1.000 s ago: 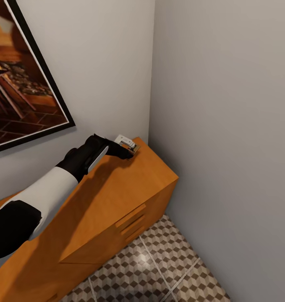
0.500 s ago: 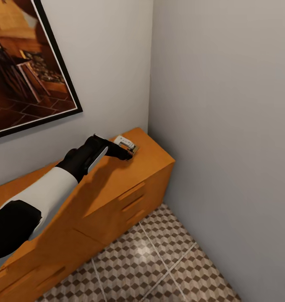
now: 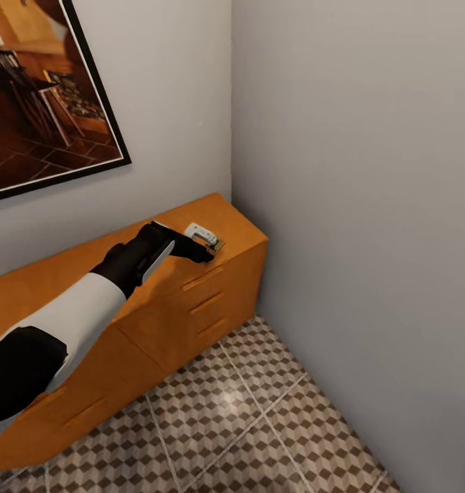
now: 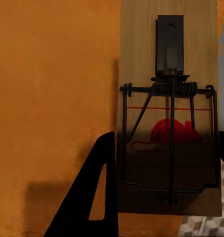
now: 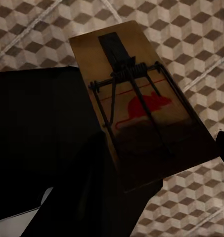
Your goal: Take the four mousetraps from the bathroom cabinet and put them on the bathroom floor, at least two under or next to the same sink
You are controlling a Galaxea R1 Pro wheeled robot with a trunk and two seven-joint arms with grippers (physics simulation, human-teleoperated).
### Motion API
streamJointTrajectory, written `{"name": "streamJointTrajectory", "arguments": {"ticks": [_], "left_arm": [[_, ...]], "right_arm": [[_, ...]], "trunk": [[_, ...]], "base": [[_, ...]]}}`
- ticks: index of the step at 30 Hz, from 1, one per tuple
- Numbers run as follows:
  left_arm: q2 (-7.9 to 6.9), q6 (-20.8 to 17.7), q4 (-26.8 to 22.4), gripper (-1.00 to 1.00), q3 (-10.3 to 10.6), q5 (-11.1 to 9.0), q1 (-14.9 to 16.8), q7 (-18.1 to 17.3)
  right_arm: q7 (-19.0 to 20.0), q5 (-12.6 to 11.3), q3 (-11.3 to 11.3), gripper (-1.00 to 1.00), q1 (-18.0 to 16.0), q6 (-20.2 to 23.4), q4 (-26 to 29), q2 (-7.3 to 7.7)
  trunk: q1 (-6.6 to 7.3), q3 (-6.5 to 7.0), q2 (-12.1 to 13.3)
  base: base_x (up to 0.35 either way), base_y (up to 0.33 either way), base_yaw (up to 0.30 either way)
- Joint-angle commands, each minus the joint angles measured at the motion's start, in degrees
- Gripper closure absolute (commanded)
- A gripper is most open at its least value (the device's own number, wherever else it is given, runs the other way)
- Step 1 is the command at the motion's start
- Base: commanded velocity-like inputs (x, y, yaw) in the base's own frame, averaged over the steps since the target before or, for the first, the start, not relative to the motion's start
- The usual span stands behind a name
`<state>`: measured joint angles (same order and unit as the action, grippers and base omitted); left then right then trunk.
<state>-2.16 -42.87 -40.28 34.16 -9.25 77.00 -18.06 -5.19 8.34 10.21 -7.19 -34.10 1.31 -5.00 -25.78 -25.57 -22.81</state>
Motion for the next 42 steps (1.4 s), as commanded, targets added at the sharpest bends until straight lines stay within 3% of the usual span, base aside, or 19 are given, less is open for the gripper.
{"name": "streamJointTrajectory", "arguments": {"ticks": [1,27,31,34,36,40,42], "left_arm": [[-0.09,-0.28,-0.06,1.00,0.29,-0.50,0.08,0.29],[0.02,-0.28,1.79,1.00,0.46,-0.54,0.08,0.22],[0.47,-0.06,4.59,1.00,0.51,-0.57,0.08,0.09],[2.57,0.78,10.67,1.00,0.69,-0.58,-0.38,-0.01],[4.03,3.41,14.76,1.00,0.83,-0.58,-1.41,-0.02],[7.04,17.56,25.00,1.00,0.97,-0.58,-5.97,-0.04],[7.92,22.21,29.56,1.00,0.99,-0.55,-8.24,-0.04]], "right_arm": [[-0.61,0.64,0.32,1.00,-0.06,-0.12,-0.04,-0.02],[-0.61,0.65,0.34,1.00,-0.07,-0.12,0.01,0.16],[-0.63,0.66,0.34,1.00,-0.08,-0.12,0.01,0.17],[-0.62,0.70,0.34,1.00,-0.06,-0.15,0.05,0.28],[-0.62,0.74,0.34,1.00,-0.05,-0.18,0.15,0.31],[-0.63,0.79,0.34,1.00,-0.05,-0.35,1.56,0.34],[-0.40,0.80,0.34,1.00,-0.03,-0.43,2.46,0.38]], "trunk": [[0.00,-0.09,-0.11],[0.00,-0.09,-0.11],[0.00,-0.09,-0.11],[0.00,-0.09,-0.11],[0.00,-0.09,-0.11],[0.00,-0.09,-0.11],[0.00,-0.09,-0.11]], "base": [[-0.309,-0.169,0.000],[-0.302,-0.167,0.000],[-0.090,-0.053,0.000],[-0.022,-0.013,0.000],[-0.007,-0.004,0.000],[-0.003,-0.001,0.000],[0.000,0.000,0.000]]}}
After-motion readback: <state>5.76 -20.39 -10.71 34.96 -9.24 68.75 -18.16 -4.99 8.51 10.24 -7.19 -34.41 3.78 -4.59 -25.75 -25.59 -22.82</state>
